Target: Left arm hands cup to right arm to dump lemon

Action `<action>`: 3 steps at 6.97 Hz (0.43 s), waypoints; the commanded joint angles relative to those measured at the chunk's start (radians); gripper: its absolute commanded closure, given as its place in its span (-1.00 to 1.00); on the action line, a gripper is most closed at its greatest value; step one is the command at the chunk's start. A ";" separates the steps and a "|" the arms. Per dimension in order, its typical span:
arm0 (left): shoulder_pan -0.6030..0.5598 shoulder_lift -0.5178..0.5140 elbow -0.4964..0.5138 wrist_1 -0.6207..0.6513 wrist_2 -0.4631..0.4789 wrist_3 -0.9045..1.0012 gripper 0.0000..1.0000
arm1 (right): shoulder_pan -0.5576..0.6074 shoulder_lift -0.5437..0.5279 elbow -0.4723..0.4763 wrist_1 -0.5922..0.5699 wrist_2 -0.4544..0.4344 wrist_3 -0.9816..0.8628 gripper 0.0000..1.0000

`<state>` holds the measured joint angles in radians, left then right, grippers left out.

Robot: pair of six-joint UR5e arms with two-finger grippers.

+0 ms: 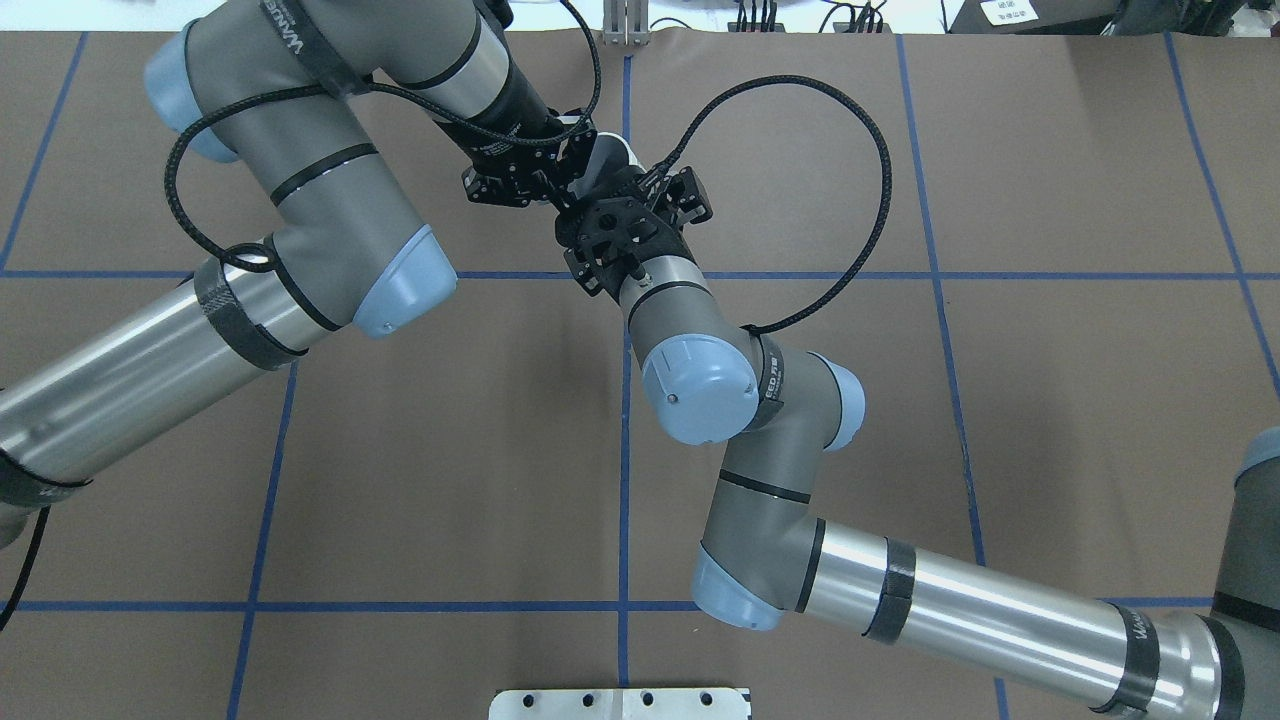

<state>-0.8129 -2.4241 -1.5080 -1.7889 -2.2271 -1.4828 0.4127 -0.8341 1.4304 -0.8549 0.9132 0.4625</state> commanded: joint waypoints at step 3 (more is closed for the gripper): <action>-0.002 -0.001 0.000 0.000 0.000 0.003 1.00 | -0.008 -0.016 0.025 0.002 -0.002 -0.001 -0.97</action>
<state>-0.8133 -2.4252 -1.5080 -1.7885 -2.2275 -1.4798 0.4105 -0.8469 1.4465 -0.8536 0.9117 0.4617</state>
